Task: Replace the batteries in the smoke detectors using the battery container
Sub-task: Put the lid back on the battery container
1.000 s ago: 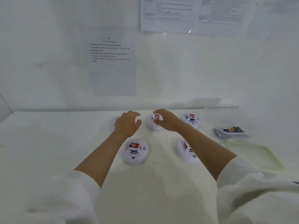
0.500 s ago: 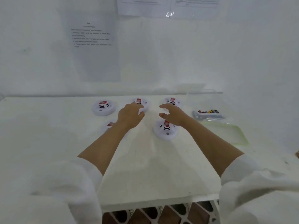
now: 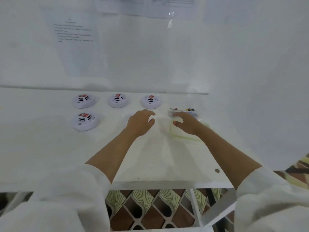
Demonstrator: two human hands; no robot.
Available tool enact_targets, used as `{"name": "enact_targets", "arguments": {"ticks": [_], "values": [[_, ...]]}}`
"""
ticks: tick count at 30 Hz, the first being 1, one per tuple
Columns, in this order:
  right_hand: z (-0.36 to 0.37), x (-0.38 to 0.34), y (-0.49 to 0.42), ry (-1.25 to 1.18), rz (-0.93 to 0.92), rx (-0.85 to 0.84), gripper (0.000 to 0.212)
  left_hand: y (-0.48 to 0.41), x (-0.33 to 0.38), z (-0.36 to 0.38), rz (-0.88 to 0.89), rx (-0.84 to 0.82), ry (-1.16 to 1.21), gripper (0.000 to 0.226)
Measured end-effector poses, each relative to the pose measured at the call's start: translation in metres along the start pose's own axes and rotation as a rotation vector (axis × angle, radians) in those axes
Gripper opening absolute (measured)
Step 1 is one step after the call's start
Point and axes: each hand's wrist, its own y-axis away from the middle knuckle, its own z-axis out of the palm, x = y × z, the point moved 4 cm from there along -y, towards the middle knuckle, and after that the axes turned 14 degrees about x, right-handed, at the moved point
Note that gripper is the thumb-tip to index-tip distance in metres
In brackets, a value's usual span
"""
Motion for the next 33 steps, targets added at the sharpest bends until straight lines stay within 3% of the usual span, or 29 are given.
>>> {"name": "enact_targets", "arguments": {"ticks": [16, 19, 23, 28, 33], "values": [[-0.038, 0.102, 0.043, 0.041, 0.061, -0.071, 0.036, 0.018, 0.040, 0.063, 0.017, -0.171, 0.013, 0.041], [-0.044, 0.115, 0.044, 0.030, 0.085, -0.056, 0.035, 0.019, 0.035, 0.064, 0.031, -0.160, 0.010, 0.047], [-0.049, 0.130, 0.045, 0.060, 0.082, -0.051, 0.048, 0.014, 0.030, 0.064, 0.089, -0.109, -0.038, 0.057], [-0.049, 0.139, 0.047, 0.086, 0.056, 0.023, 0.061, 0.014, 0.023, 0.071, 0.109, -0.102, 0.004, 0.051], [-0.048, 0.142, 0.043, 0.114, -0.036, 0.109, 0.048, 0.012, 0.017, 0.073, 0.097, -0.069, 0.057, 0.042]]}}
